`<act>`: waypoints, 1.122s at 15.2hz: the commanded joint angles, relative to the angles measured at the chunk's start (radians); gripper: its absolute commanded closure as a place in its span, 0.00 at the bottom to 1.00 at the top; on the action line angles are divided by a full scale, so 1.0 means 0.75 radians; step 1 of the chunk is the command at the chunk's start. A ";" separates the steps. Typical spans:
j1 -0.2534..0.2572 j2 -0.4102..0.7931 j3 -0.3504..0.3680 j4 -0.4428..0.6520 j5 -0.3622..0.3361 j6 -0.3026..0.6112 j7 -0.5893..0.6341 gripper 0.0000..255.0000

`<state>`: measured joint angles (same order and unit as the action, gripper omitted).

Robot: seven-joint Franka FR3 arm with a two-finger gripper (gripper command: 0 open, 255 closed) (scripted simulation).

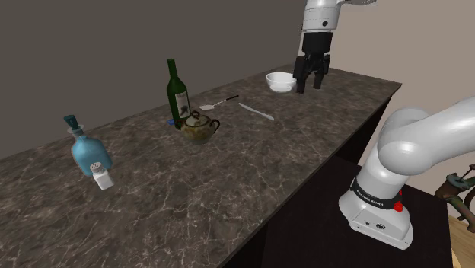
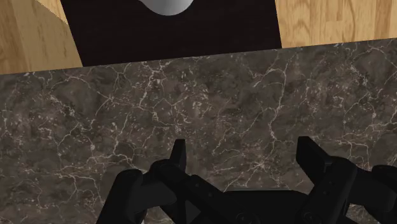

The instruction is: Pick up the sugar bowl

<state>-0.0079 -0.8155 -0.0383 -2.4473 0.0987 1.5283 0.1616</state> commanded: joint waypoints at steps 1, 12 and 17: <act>0.000 0.000 0.000 0.000 0.000 0.000 0.000 0.00; 0.058 0.532 0.117 0.227 0.042 0.352 0.069 0.00; 0.075 0.781 0.161 0.398 0.029 0.452 0.109 0.00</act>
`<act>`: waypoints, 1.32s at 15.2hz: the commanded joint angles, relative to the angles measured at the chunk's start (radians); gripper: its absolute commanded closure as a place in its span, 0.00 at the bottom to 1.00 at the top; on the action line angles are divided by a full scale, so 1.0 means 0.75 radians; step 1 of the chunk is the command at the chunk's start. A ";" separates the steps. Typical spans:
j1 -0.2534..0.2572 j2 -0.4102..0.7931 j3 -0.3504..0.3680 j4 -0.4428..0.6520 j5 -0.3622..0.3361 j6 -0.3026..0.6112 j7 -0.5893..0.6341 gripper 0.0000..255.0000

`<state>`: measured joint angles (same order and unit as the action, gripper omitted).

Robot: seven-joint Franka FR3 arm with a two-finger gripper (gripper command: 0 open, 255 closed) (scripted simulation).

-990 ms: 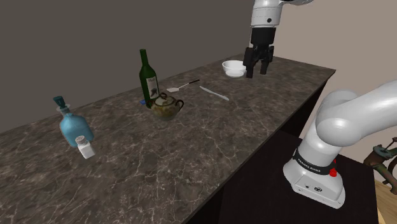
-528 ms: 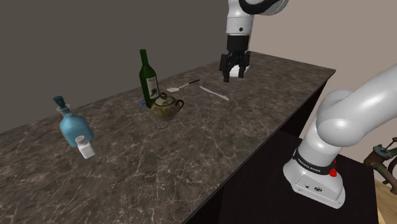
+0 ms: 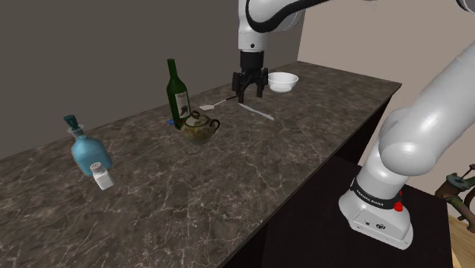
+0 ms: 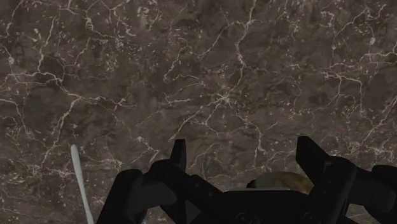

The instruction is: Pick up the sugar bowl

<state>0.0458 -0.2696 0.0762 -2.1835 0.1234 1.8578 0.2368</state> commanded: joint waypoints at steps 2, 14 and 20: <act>0.010 0.154 0.024 0.126 -0.016 0.041 0.027 0.00; 0.081 0.780 0.074 0.768 -0.138 0.062 0.143 0.00; 0.104 0.921 0.073 0.896 -0.165 0.081 0.159 0.00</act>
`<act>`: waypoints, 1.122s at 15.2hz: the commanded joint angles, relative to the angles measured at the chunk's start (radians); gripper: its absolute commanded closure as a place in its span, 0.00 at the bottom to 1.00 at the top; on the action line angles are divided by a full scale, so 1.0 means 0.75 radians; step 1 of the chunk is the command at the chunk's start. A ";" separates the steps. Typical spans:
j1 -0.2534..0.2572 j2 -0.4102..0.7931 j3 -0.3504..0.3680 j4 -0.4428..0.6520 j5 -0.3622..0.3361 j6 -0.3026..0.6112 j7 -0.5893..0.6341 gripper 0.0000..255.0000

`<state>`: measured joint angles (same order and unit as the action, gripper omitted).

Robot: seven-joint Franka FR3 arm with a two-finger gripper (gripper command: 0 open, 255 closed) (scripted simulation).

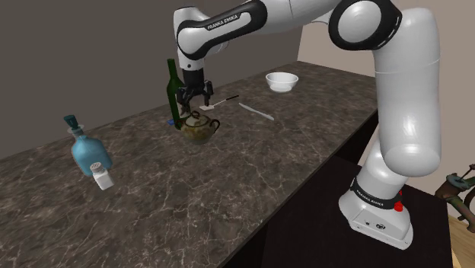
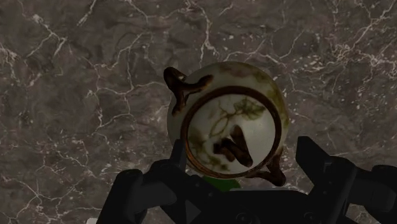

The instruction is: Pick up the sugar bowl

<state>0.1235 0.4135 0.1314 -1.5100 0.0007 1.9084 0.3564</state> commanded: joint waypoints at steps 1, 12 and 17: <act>0.000 0.014 -0.001 -0.015 -0.002 0.030 -0.001 0.00; 0.003 0.031 -0.001 -0.055 -0.004 0.086 0.001 1.00; 0.000 0.025 -0.002 -0.045 -0.003 0.071 -0.002 1.00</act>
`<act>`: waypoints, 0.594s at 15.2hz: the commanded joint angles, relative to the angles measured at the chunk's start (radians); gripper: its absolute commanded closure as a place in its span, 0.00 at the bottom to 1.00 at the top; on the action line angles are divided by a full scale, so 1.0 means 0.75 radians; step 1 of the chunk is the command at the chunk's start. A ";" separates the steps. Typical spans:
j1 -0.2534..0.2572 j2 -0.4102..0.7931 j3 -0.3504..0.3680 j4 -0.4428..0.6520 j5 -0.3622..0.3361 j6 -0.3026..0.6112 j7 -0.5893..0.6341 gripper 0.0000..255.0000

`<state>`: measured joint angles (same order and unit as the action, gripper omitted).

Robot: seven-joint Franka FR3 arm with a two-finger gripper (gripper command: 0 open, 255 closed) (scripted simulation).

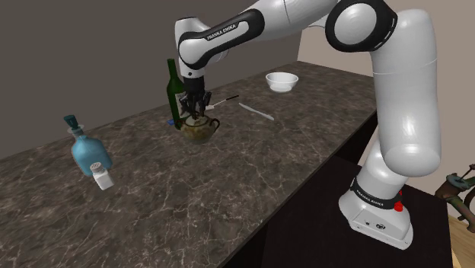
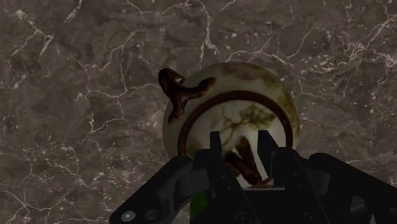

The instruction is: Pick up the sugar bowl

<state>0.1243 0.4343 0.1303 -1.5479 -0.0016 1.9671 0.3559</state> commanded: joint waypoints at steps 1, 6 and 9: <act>-0.001 -0.007 0.000 0.017 0.001 -0.023 -0.001 1.00; -0.001 -0.026 0.001 0.080 0.002 -0.104 0.001 1.00; 0.000 -0.033 0.002 0.122 0.003 -0.154 0.002 1.00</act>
<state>0.1255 0.4176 0.1318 -1.4615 -0.0002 1.8628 0.3588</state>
